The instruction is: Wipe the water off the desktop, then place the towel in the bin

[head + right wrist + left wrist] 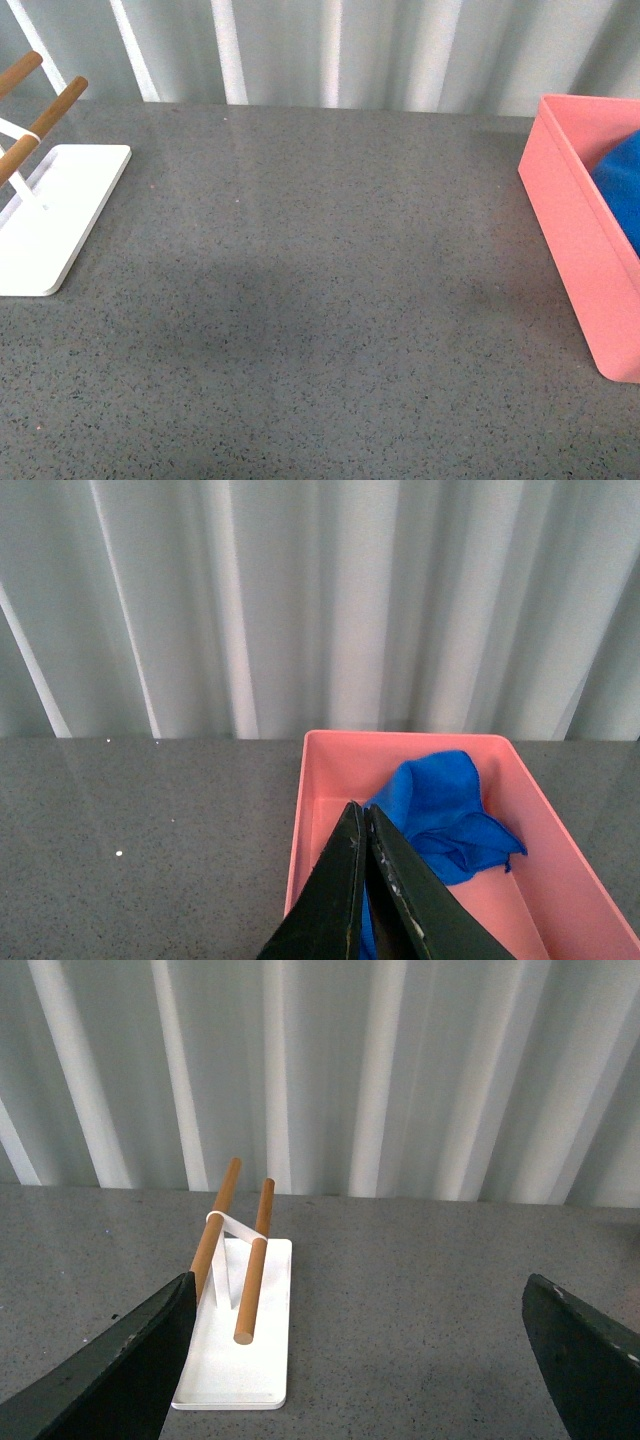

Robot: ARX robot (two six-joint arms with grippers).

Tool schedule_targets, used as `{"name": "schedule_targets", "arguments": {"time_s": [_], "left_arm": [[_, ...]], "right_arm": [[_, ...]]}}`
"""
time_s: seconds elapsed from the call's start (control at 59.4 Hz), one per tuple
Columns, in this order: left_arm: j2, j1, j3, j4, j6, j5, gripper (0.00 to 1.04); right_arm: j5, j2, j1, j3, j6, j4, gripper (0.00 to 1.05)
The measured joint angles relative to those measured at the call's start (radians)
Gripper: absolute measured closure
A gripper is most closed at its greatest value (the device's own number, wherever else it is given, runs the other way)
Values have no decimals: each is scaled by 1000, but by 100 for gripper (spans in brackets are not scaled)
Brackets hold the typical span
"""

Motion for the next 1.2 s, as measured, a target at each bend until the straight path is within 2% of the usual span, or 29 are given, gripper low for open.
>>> {"name": "schedule_targets", "arguments": {"time_s": [0.185, 0.909, 0.96, 1.027, 1.195], "left_arm": [[0, 0, 0, 0, 0, 0, 7], [0, 0, 0, 0, 0, 0, 7], [0, 0, 0, 0, 0, 0, 7], [0, 0, 0, 0, 0, -1, 7], [0, 0, 0, 0, 0, 0, 7]], "right_arm": [[-3, -78, 0, -30, 1, -22, 101], [-3, -355, 0, -31, 2, -292, 101], [-3, -386, 0, -31, 2, -324, 101], [-3, -499, 0, -31, 2, -470, 101], [-2, -537, 0, -31, 2, -481, 101]]}}
